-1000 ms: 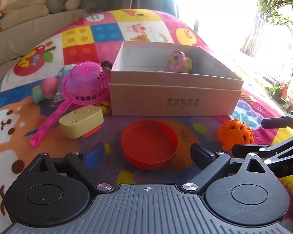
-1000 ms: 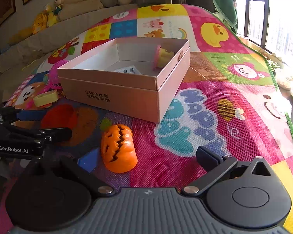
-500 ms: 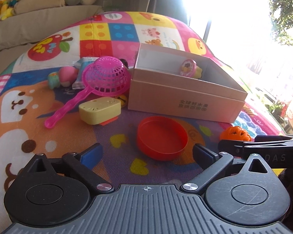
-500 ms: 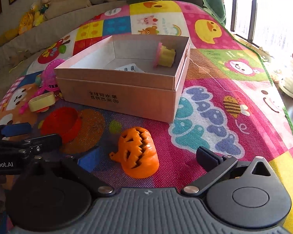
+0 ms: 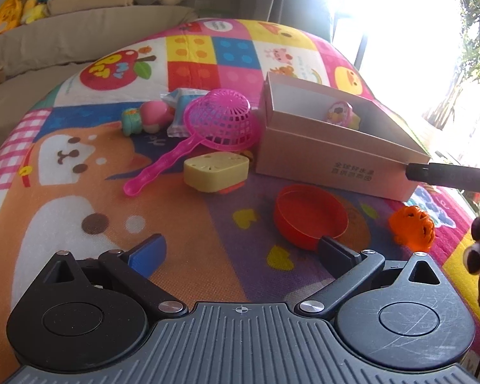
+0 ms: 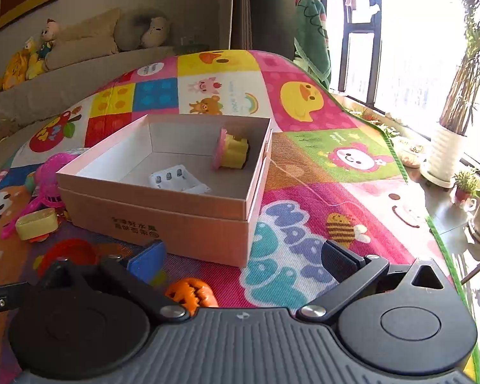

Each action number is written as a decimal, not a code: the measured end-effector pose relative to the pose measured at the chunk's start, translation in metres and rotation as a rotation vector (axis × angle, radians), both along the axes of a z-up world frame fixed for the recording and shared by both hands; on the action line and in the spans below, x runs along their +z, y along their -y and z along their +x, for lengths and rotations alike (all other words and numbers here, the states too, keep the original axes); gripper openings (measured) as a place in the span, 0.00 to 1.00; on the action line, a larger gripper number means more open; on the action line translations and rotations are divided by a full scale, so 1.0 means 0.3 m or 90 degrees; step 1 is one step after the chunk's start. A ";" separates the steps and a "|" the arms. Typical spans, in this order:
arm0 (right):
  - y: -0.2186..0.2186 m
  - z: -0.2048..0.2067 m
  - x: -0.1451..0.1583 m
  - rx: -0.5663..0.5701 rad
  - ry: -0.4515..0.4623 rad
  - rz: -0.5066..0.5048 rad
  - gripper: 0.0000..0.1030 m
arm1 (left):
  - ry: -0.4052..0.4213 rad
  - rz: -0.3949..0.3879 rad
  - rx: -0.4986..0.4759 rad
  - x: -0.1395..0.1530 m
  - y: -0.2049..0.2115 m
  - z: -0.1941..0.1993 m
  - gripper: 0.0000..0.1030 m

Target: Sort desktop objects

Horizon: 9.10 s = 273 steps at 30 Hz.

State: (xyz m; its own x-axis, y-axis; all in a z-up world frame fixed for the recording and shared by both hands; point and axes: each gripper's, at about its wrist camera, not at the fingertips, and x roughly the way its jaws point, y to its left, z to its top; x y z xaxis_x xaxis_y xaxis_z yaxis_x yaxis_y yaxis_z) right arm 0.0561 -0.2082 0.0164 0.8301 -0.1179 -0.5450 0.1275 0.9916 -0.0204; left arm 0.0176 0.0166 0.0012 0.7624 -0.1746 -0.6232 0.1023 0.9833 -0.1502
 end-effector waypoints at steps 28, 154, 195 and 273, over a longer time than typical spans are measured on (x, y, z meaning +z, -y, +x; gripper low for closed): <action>0.005 -0.146 -0.032 0.211 -0.104 0.017 0.47 | 0.039 0.106 -0.079 0.036 0.219 0.059 1.00; 0.189 -0.131 -0.063 0.051 0.005 0.135 1.00 | -0.039 0.081 -0.177 0.068 0.013 0.165 0.94; 0.071 0.007 -0.037 0.151 -0.041 0.062 1.00 | 0.011 0.091 -0.108 0.072 0.099 -0.156 0.94; 0.084 -0.186 -0.066 0.189 -0.092 0.057 0.55 | -0.003 0.131 -0.111 0.038 0.184 -0.065 1.00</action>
